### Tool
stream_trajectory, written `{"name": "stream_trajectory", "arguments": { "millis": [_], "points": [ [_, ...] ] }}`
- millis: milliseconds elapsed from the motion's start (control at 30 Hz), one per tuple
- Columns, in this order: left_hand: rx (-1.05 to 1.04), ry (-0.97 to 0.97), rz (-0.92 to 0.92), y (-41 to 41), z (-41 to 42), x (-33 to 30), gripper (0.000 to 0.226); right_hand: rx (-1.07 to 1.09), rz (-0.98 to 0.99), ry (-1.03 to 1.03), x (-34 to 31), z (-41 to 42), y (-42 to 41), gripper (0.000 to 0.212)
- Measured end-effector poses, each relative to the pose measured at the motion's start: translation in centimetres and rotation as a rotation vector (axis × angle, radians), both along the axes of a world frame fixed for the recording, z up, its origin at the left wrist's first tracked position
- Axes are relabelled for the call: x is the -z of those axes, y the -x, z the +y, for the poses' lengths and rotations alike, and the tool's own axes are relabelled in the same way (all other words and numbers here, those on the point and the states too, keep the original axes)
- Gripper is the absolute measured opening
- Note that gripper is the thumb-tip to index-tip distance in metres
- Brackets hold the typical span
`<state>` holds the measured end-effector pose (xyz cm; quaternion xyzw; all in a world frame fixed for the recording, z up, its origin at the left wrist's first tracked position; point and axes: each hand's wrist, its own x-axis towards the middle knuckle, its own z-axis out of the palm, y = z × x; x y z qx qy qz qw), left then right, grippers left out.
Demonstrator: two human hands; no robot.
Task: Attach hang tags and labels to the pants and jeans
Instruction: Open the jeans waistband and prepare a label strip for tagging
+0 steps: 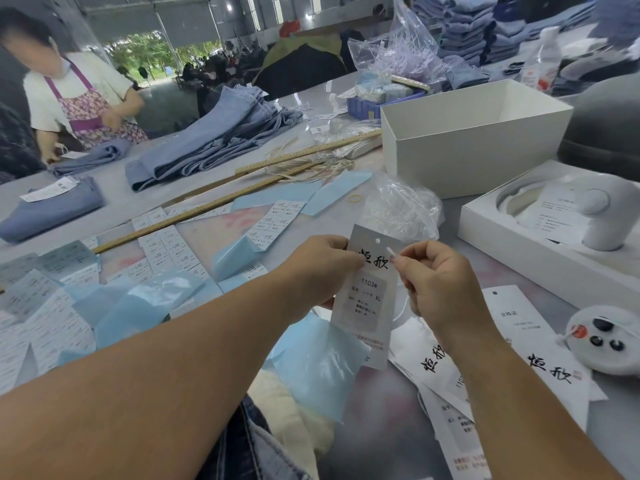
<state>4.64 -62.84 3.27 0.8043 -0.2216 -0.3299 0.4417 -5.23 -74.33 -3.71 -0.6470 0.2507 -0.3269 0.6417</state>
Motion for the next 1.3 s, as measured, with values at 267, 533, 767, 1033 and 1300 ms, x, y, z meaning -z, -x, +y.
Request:
{"name": "stream_trajectory", "arguments": {
  "millis": [267,533,767,1033,1300],
  "points": [
    [0.121,-0.027,-0.056,0.1,-0.1,0.7,0.025,0.013,0.303,0.31,0.5,0.4,0.0,0.013],
    [0.171,-0.122,-0.071,-0.1,-0.2,1.1,0.027,-0.008,0.308,0.308,0.2,0.7,0.1,0.019],
    [0.217,-0.112,-0.056,0.1,-0.1,1.1,0.036,0.022,0.31,0.33,0.0,0.8,0.0,0.016],
    [0.269,-0.096,-0.056,0.1,0.0,1.0,0.029,0.044,0.292,0.338,0.1,0.8,0.1,0.019],
    [0.135,0.045,0.036,0.7,0.3,-1.0,0.029,-0.007,0.112,0.293,-1.7,1.8,0.7,0.02]
  ]
}}
